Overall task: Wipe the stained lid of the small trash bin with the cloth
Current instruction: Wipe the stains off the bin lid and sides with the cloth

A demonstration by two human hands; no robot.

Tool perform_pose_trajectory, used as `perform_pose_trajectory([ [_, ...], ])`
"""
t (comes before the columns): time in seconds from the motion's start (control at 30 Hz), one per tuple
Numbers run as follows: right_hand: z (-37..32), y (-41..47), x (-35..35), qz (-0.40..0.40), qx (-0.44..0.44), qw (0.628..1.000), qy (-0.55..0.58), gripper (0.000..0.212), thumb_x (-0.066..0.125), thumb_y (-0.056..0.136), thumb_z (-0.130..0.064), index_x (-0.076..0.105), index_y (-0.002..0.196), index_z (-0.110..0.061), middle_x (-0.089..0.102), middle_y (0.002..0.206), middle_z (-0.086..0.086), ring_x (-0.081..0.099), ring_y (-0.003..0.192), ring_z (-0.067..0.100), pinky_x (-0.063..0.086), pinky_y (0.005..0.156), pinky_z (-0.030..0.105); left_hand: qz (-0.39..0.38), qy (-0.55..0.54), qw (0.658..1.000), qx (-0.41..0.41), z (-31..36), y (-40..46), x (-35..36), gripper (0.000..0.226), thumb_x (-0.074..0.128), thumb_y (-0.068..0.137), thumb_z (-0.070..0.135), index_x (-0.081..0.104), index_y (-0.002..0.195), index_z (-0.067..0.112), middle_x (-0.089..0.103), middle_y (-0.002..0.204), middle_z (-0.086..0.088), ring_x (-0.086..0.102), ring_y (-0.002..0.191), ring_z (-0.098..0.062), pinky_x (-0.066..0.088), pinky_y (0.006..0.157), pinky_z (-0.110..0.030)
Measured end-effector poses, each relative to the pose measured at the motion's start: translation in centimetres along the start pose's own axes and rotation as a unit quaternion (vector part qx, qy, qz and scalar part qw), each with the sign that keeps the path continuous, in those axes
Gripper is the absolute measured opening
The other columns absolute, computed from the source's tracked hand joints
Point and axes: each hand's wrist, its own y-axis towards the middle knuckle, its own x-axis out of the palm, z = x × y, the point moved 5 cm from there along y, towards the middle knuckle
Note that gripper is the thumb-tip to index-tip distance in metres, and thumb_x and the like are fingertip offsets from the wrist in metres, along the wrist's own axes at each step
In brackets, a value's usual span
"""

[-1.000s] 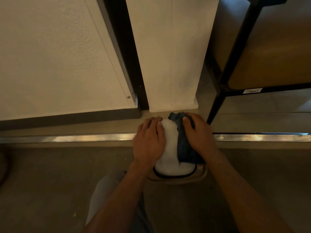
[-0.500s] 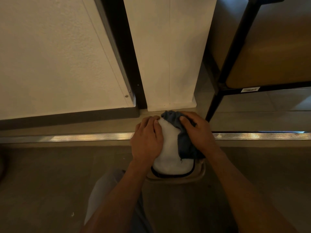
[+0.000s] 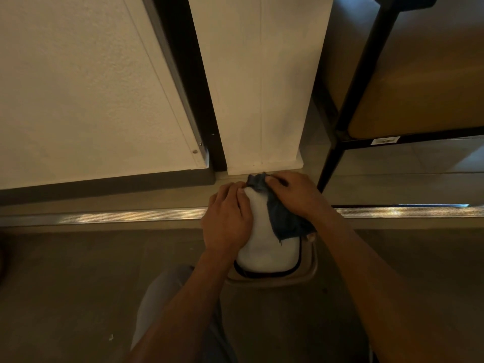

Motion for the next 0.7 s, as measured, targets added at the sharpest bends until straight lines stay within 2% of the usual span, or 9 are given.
perform_pose_trajectory([
  [0.07,1.2,-1.5,-0.6,0.052,-0.039,0.985,0.158,0.022,0.055,0.098,-0.036,0.07,0.112,-0.026,0.069,0.103,-0.014,0.064,0.096,-0.001,0.05,0.081,0.017,0.0,0.008,1.0,-0.003,0.1,-0.1,0.0,0.045,0.032,0.102,0.032,0.061,0.129,0.011,0.064,0.128,-0.011,0.056,0.119,-0.029,0.038,0.1,-0.033],
  [0.13,2.5,-3.0,-0.5,0.094,-0.044,0.958,0.267,0.022,0.056,0.098,-0.025,0.068,0.117,-0.022,0.07,0.111,-0.008,0.064,0.105,0.003,0.05,0.091,0.02,-0.002,0.006,1.0,-0.001,0.1,0.0,0.0,0.043,0.032,0.104,0.032,0.061,0.129,0.014,0.064,0.127,-0.008,0.056,0.119,-0.026,0.037,0.099,-0.031],
  [0.23,3.8,-3.9,0.2,0.117,0.028,0.932,0.341,0.028,0.05,0.101,-0.03,0.067,0.119,-0.016,0.069,0.114,0.001,0.063,0.109,0.014,0.05,0.093,0.026,-0.005,-0.006,1.0,-0.006,-0.1,0.1,0.1,0.033,0.039,0.107,0.025,0.062,0.128,0.014,0.064,0.126,-0.007,0.056,0.118,-0.025,0.036,0.097,-0.028],
  [0.33,3.1,-2.4,-0.5,0.046,0.129,0.969,0.204,0.032,0.04,0.103,-0.04,0.065,0.11,-0.021,0.065,0.098,-0.002,0.061,0.095,0.015,0.044,0.071,0.021,-0.001,-0.013,1.0,-0.011,-0.1,-0.1,0.1,0.033,0.04,0.107,0.024,0.062,0.128,0.012,0.064,0.126,-0.009,0.057,0.116,-0.028,0.031,0.095,-0.027],
  [0.4,1.9,-0.8,-0.6,-0.031,0.15,0.988,0.024,0.034,0.035,0.103,-0.037,0.062,0.104,-0.016,0.061,0.094,0.005,0.057,0.085,0.016,0.042,0.067,0.026,0.001,-0.018,1.0,-0.002,-0.1,-0.1,0.0,0.036,0.038,0.105,0.028,0.062,0.126,0.013,0.064,0.124,-0.009,0.058,0.114,-0.027,0.033,0.095,-0.028],
  [0.47,0.3,0.3,-0.3,-0.028,0.163,0.982,-0.088,0.037,0.032,0.101,-0.036,0.06,0.092,-0.013,0.056,0.083,0.007,0.053,0.073,0.016,0.04,0.067,0.031,-0.008,-0.022,1.0,-0.001,-0.2,0.1,0.0,0.041,0.032,0.103,0.033,0.062,0.126,0.016,0.064,0.123,-0.006,0.057,0.113,-0.024,0.037,0.097,-0.029],
  [0.53,-0.6,0.3,0.2,0.022,0.173,0.978,-0.118,0.039,0.03,0.1,-0.037,0.057,0.083,-0.014,0.053,0.076,0.003,0.052,0.071,0.017,0.036,0.067,0.031,-0.014,-0.03,0.999,0.0,-0.3,0.2,0.0,0.044,0.03,0.102,0.036,0.061,0.126,0.017,0.063,0.123,-0.005,0.056,0.113,-0.021,0.04,0.098,-0.031],
  [0.6,-0.7,-0.4,0.4,0.074,0.119,0.983,-0.119,0.039,0.033,0.101,-0.038,0.059,0.084,-0.015,0.055,0.076,0.0,0.055,0.074,0.016,0.038,0.068,0.03,-0.01,-0.027,1.0,0.0,-0.3,0.2,0.0,0.042,0.031,0.103,0.035,0.061,0.126,0.018,0.063,0.123,-0.004,0.056,0.113,-0.02,0.038,0.096,-0.028],
  [0.7,0.5,-2.4,-0.3,0.1,0.005,0.994,0.05,0.024,0.046,0.102,-0.035,0.064,0.103,-0.021,0.061,0.089,-0.01,0.058,0.083,0.001,0.043,0.072,0.016,-0.008,-0.023,1.0,-0.014,-0.5,0.0,0.1,0.033,0.038,0.107,0.029,0.062,0.125,0.016,0.064,0.123,-0.007,0.057,0.114,-0.024,0.034,0.094,-0.027],
])
